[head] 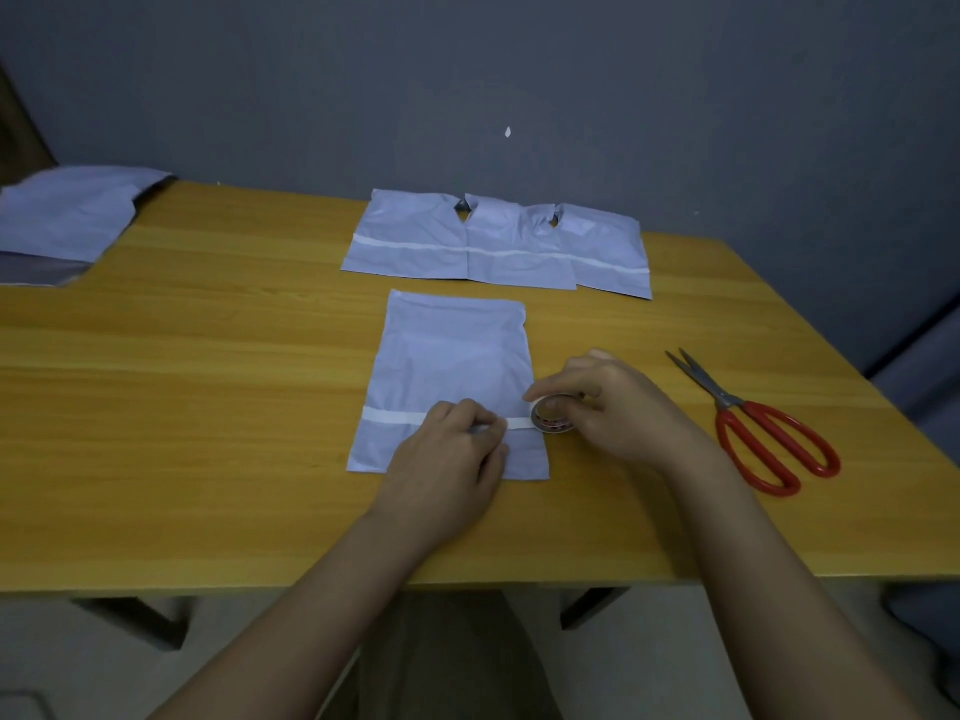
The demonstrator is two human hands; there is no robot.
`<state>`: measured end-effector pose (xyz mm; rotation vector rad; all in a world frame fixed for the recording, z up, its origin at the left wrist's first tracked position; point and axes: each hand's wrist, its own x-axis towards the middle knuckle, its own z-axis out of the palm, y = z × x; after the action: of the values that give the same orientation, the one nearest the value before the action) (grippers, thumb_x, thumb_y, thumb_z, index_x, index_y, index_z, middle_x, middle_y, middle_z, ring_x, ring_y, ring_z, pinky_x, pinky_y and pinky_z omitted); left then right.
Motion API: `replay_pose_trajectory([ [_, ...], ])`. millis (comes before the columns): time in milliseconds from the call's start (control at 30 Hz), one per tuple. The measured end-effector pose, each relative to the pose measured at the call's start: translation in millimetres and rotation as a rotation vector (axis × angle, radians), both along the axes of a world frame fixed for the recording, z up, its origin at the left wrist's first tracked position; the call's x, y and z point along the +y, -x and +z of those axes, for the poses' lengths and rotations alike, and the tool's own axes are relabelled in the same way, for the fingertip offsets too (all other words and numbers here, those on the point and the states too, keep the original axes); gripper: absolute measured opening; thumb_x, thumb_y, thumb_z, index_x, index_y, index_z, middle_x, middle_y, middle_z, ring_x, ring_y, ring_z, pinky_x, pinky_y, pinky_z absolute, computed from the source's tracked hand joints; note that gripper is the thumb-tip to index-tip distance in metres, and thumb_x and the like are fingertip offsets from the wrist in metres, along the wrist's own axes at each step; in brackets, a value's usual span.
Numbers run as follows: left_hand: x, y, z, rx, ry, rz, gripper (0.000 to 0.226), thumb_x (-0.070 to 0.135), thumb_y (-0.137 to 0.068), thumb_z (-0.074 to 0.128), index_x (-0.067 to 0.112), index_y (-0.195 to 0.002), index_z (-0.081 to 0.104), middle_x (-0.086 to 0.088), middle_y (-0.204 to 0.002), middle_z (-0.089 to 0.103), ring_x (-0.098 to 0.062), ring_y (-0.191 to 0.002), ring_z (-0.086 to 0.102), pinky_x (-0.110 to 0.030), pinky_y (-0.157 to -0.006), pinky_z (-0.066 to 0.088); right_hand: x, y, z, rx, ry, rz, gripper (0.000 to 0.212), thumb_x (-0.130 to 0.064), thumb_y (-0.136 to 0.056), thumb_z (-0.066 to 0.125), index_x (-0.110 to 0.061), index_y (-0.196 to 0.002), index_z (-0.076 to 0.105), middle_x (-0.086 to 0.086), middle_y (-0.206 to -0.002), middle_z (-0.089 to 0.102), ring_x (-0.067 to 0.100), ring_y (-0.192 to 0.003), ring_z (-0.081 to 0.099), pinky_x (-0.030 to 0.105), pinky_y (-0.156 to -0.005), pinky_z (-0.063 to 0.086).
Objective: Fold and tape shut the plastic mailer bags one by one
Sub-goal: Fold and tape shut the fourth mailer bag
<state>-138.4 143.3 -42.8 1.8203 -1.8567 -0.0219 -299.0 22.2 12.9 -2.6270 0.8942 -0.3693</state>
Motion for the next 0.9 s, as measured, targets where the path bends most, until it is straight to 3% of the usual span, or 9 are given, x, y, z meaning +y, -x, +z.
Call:
replay_pose_trajectory([
  [167,-1,0,0,0.021,0.012,0.001,0.032,0.029,-0.097,0.049,0.014,-0.12,0.064,0.001,-0.11,0.059,-0.017,-0.102,0.052,-0.025,-0.073,0.043,-1,7,-16,-0.147,-0.051,-0.034,0.025,-0.014,-0.093,0.059,-0.033,-0.106,0.07,-0.01,-0.077,0.055,0.014,-0.087,0.046,0.026,-0.079,0.04],
  [367,0,1,6,0.019,-0.053,-0.001,0.041,0.037,-0.1,0.038,0.018,-0.132,0.055,0.003,-0.115,0.057,-0.016,-0.107,0.048,-0.029,-0.081,0.047,5,8,-30,-0.311,-0.069,-0.075,0.027,-0.011,-0.092,0.06,-0.033,-0.104,0.07,-0.009,-0.08,0.056,0.009,-0.086,0.047,0.004,-0.075,0.031],
  [467,0,5,11,-0.071,-0.114,0.006,0.049,0.044,-0.1,0.029,0.023,-0.144,0.038,0.004,-0.124,0.049,-0.013,-0.115,0.04,-0.026,-0.085,0.043,7,7,-30,-0.324,-0.074,-0.078,0.026,-0.011,-0.093,0.059,-0.029,-0.106,0.071,-0.008,-0.081,0.056,0.008,-0.087,0.047,0.004,-0.074,0.031],
  [600,-1,14,14,-0.249,-0.174,0.033,0.061,0.055,-0.096,0.014,0.022,-0.143,0.036,0.003,-0.13,0.042,-0.014,-0.119,0.037,-0.025,-0.085,0.041,9,5,-33,-0.357,-0.1,-0.07,0.028,-0.009,-0.093,0.057,-0.031,-0.105,0.071,-0.007,-0.08,0.055,0.008,-0.086,0.049,0.007,-0.074,0.034],
  [700,-3,19,15,-0.302,-0.206,0.054,0.084,0.058,-0.082,-0.006,0.018,-0.136,0.044,0.0,-0.123,0.048,-0.017,-0.113,0.044,-0.028,-0.084,0.043,9,4,-37,-0.406,-0.138,-0.078,0.032,-0.006,-0.093,0.055,-0.032,-0.105,0.07,-0.006,-0.077,0.052,0.005,-0.079,0.051,0.011,-0.069,0.037],
  [833,-7,18,14,-0.361,-0.115,0.005,0.065,0.052,-0.089,0.021,0.009,-0.097,0.068,-0.006,-0.094,0.059,-0.021,-0.086,0.056,-0.032,-0.068,0.049,11,3,-41,-0.487,-0.149,-0.08,0.039,0.0,-0.093,0.053,-0.034,-0.104,0.069,-0.004,-0.074,0.05,0.008,-0.07,0.051,0.015,-0.064,0.039],
  [900,-9,17,13,-0.346,-0.113,-0.023,0.067,0.054,-0.09,0.018,0.008,-0.097,0.066,-0.005,-0.094,0.057,-0.02,-0.088,0.053,-0.031,-0.073,0.047,12,2,-42,-0.5,-0.144,-0.082,0.039,0.001,-0.092,0.052,-0.032,-0.103,0.069,-0.005,-0.073,0.049,0.01,-0.069,0.051,0.015,-0.062,0.039],
])
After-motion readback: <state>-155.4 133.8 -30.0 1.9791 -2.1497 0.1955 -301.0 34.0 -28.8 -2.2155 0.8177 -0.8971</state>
